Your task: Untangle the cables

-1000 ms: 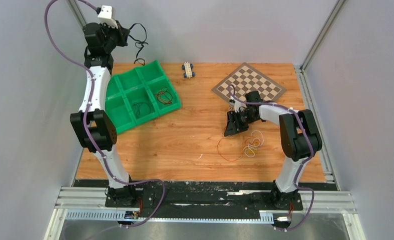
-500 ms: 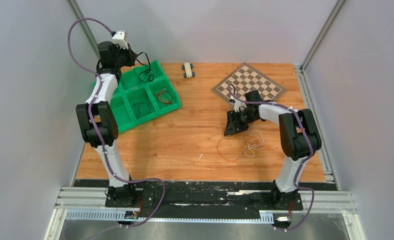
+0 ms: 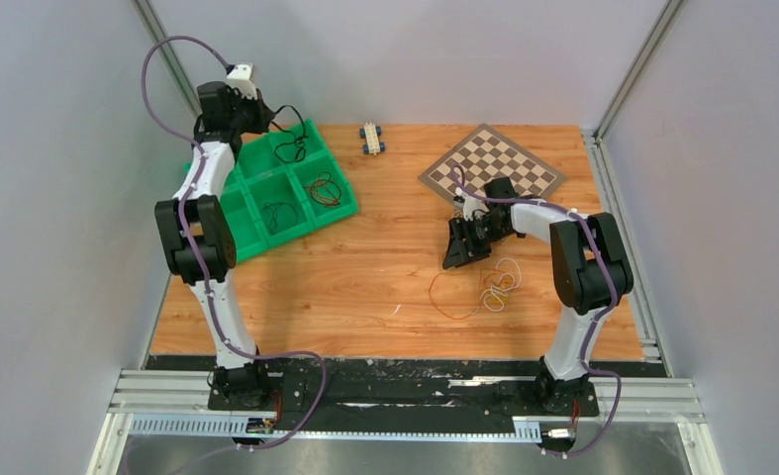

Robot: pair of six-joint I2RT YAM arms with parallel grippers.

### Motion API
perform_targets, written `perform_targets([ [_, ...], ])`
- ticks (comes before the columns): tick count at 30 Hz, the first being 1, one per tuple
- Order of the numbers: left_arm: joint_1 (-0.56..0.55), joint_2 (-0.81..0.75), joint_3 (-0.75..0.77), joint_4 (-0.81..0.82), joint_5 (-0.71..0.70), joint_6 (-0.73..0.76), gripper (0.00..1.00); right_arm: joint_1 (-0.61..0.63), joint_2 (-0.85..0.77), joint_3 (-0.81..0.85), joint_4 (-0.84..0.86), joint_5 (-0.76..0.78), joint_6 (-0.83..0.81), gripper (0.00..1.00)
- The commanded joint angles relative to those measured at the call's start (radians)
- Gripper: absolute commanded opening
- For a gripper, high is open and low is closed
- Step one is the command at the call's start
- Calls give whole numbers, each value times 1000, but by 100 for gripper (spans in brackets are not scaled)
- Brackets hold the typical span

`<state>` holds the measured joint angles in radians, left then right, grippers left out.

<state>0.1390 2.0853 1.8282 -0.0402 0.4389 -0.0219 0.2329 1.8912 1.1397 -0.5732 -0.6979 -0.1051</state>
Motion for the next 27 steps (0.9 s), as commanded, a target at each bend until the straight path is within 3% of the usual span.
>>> perform_targets([
  [1,-9,42,61,-32,5,19,1,6,32,1,65,55,-18,52],
  [4,-22,54,82,-75,6,21,14,6,22,-3,62,61,-23,52],
  [5,-27,54,87,-90,8,21,30,6,17,-4,61,63,-26,52],
  [7,-31,52,109,-133,9,21,50,5,9,-6,59,67,-31,53],
  [11,-31,-1,121,-183,-16,20,68,4,-11,-5,53,72,-43,54],
  [22,-28,-200,38,-267,64,123,92,-19,-153,64,-69,43,-184,64],
  [27,-32,-291,-94,-321,139,193,93,-71,-245,44,-162,55,-268,69],
])
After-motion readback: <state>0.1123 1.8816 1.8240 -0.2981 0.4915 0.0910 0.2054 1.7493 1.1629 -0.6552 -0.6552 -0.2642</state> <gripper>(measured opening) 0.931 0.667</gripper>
